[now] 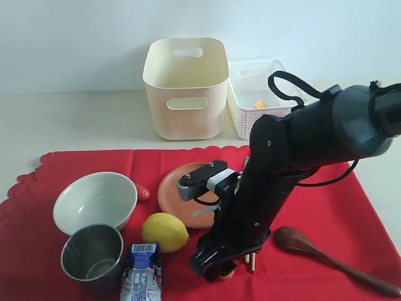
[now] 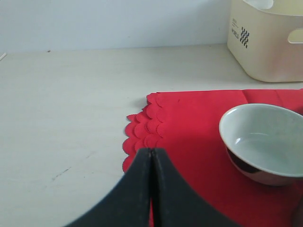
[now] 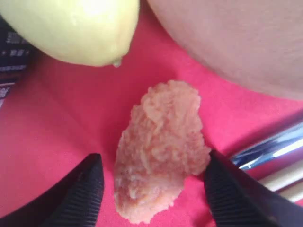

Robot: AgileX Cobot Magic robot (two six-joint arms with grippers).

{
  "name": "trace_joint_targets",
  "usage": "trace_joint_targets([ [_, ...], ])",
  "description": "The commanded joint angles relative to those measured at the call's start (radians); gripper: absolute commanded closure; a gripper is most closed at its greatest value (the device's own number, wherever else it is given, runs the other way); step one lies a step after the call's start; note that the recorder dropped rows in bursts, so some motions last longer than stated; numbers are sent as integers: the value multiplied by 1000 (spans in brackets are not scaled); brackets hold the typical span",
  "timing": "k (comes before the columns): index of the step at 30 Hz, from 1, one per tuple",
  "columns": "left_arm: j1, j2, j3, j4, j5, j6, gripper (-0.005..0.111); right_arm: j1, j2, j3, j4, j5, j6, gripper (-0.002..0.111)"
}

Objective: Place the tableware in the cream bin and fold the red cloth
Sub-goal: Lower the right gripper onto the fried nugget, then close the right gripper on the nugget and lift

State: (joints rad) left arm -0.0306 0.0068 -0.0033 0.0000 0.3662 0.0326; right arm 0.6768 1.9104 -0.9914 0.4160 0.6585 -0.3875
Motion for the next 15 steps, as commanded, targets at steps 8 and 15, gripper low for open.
trace_joint_targets([
  [8, 0, -7, 3, -11, -8, 2, 107, 27, 7, -6, -50, 2, 73, 108],
  [15, 0, -7, 3, -11, -8, 2, 107, 27, -87, -6, -64, 12, 80, 108],
])
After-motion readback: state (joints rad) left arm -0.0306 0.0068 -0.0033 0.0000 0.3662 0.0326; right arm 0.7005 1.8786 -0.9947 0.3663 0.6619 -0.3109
